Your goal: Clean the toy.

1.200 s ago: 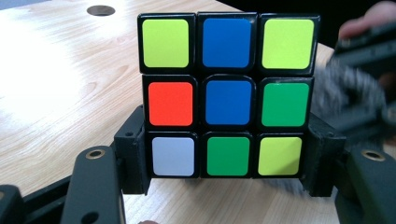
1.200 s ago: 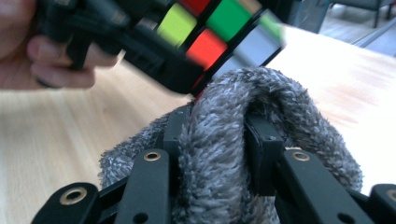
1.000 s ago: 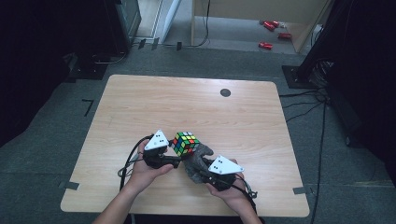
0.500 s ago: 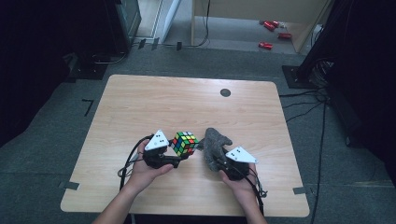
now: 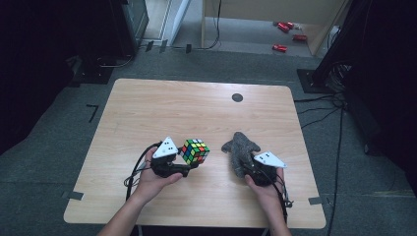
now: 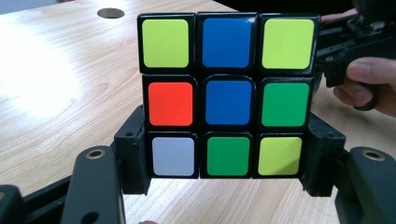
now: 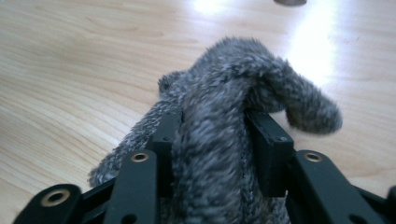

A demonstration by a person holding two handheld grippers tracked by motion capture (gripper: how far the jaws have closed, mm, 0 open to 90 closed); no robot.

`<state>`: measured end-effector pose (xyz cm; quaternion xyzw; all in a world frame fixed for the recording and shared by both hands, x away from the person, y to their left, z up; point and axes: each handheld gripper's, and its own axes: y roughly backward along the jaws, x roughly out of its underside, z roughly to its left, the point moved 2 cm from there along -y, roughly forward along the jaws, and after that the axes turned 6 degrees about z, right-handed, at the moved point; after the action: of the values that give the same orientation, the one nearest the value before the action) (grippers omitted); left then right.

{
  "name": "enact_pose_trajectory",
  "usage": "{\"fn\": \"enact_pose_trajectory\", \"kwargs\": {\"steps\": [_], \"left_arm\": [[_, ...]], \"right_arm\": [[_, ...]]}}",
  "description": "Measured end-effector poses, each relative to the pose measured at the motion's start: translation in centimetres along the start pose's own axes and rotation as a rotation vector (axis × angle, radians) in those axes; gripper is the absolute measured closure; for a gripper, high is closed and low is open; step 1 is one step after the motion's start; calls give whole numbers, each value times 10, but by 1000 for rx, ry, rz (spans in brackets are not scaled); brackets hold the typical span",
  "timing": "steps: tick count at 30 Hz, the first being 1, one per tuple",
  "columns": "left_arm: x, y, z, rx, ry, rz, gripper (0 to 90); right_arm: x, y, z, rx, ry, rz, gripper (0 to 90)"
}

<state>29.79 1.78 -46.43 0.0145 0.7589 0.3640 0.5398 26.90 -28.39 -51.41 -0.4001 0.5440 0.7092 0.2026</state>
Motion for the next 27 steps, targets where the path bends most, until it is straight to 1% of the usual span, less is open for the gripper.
{"fn": "enact_pose_trajectory", "kwargs": {"steps": [2, 4, 5, 6, 7, 9, 12, 15, 18, 19, 20, 22, 23, 24, 25, 27], "left_arm": [[0, 1, 1, -4, 6, -2, 349], [0, 2, 2, -7, 8, -3, 349], [0, 2, 3, -8, 9, -4, 349], [0, 2, 4, -8, 12, -5, 349], [0, 2, 4, -8, 14, -4, 349], [0, 3, 5, -10, 17, -3, 349], [-1, 3, 6, -7, 35, 1, 349], [-2, 3, 7, -2, 41, 5, 349], [-3, 2, 6, 1, 44, 6, 349], [-3, 2, 6, 6, 44, 7, 349], [-3, 2, 6, 14, 40, 10, 349], [-3, 1, 4, 20, 21, 16, 350], [-4, 1, 3, 21, 19, 15, 350], [-4, 1, 2, 29, 20, 14, 349], [-5, 1, 2, 39, 21, 15, 350], [-5, 1, 2, 51, 28, 16, 349]], "right_arm": [[1, -1, -2, -3, -7, 2, 514], [0, -1, -4, -2, -2, -3, 417], [0, 0, -5, -2, -8, -16, 358], [-1, 2, -6, -6, -4, -34, 327], [-2, 3, -7, -16, -3, -45, 307], [-5, 8, -10, -19, 10, -79, 276], [-9, 17, -13, -15, 39, -120, 258], [-12, 24, -12, -21, 66, -176, 253], [-15, 27, -2, -41, 123, -234, 261], [-15, 27, 3, -58, 139, -260, 290], [-15, 28, 7, -89, 160, -276, 303], [-16, 27, 18, -136, 192, -288, 297], [-16, 26, 23, -155, 208, -291, 295], [-16, 25, 29, -174, 223, -296, 295], [-16, 24, 34, -196, 248, -302, 295], [-15, 22, 44, -223, 293, -310, 288]]}}
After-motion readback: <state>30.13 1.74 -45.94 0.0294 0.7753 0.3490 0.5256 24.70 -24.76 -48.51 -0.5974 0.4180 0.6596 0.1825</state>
